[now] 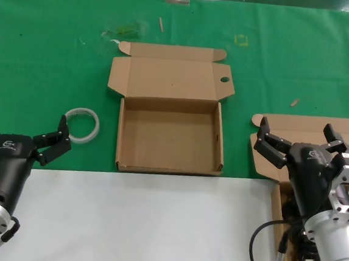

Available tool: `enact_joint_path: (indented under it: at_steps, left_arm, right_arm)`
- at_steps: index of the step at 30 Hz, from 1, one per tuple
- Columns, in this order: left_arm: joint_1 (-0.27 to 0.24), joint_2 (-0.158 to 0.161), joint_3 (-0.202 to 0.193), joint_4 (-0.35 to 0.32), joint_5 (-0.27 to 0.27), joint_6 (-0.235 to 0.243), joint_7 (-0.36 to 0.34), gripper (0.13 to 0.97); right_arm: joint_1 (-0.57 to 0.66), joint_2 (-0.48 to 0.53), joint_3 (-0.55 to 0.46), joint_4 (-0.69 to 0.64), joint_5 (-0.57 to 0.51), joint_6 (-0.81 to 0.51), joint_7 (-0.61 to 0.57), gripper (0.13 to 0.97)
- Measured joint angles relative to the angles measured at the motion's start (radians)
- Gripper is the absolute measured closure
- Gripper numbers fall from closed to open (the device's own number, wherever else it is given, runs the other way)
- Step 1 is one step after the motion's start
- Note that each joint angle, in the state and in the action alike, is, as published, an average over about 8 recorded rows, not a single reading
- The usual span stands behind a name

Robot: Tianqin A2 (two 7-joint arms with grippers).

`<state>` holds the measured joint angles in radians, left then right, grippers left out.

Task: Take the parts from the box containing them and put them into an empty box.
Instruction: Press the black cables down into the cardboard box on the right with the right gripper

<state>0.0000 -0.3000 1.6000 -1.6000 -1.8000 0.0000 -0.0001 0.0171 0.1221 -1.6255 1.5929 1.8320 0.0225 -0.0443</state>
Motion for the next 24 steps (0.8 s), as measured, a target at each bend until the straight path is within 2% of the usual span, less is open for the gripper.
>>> enact_joint_path:
  at_steps: [17, 24]
  left_arm:
    - [0.0, 0.0, 0.0, 0.0, 0.0, 0.0, 0.0, 0.132]
    - [0.0, 0.0, 0.0, 0.0, 0.0, 0.0, 0.0, 0.132]
  right_arm:
    - [0.0, 0.0, -0.001, 0.0, 0.0, 0.0, -0.001, 0.129]
    - [0.027, 0.001, -0.123, -0.007, 0.127, 0.139, -0.106, 0.129]
